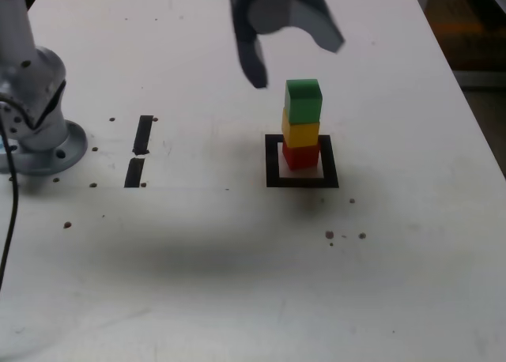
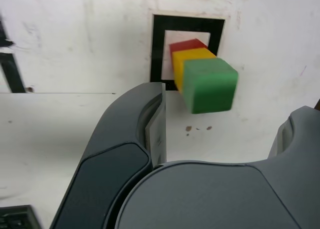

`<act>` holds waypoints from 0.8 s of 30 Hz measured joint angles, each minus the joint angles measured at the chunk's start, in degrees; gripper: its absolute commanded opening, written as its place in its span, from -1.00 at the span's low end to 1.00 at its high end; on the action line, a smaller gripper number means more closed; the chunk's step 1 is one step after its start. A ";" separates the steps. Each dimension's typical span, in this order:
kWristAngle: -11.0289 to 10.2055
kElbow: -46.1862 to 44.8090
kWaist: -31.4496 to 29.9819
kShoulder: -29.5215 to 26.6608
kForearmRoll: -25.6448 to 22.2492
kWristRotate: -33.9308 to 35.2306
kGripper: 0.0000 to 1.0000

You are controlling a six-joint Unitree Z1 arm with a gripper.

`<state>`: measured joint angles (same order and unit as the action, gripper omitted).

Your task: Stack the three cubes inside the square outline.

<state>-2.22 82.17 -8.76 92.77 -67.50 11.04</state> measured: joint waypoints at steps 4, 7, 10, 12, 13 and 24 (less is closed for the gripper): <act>-1.17 -4.36 0.74 -5.03 -0.01 0.49 0.74; -1.42 -6.55 1.39 -7.70 -0.15 0.55 0.74; -1.79 -10.60 2.15 -10.19 0.10 0.55 0.74; -2.02 -13.94 2.81 -12.97 0.05 0.55 0.74; -2.07 -14.97 2.95 -14.04 0.16 0.55 0.74; -2.26 -28.79 3.61 -18.76 6.18 0.51 0.74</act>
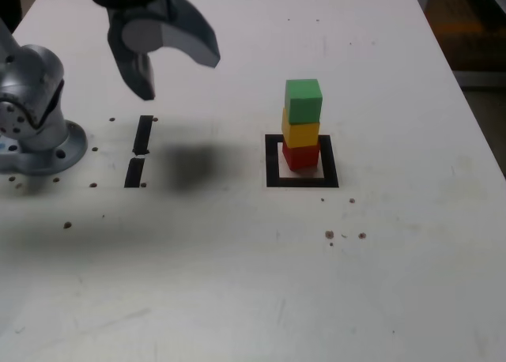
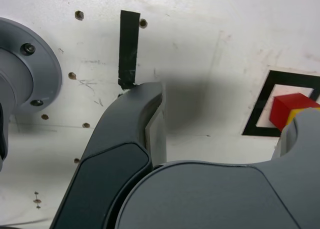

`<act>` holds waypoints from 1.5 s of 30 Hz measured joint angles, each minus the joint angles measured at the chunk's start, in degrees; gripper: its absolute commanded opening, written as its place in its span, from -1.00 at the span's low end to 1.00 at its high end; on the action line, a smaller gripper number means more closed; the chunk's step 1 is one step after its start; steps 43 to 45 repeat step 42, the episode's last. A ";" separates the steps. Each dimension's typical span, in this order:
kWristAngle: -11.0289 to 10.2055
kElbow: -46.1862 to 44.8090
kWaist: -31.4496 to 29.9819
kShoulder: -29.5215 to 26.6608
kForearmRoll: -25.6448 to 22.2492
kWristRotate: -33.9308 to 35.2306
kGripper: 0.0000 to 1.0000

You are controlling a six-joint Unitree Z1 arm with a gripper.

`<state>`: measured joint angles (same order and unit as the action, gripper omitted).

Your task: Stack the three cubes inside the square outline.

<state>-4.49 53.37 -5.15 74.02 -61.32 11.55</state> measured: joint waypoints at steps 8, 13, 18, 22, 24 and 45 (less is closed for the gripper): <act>0.83 -5.61 0.02 3.26 5.75 -0.97 0.74; 2.25 -10.15 0.02 4.68 10.66 -1.54 0.74; 2.67 -11.76 0.02 4.68 13.62 -1.54 0.74; 2.68 -11.85 0.02 4.68 13.52 -1.54 0.74; 2.68 -12.19 0.02 4.68 13.53 -1.54 0.74; 3.07 -12.67 0.02 4.67 13.99 -1.54 0.74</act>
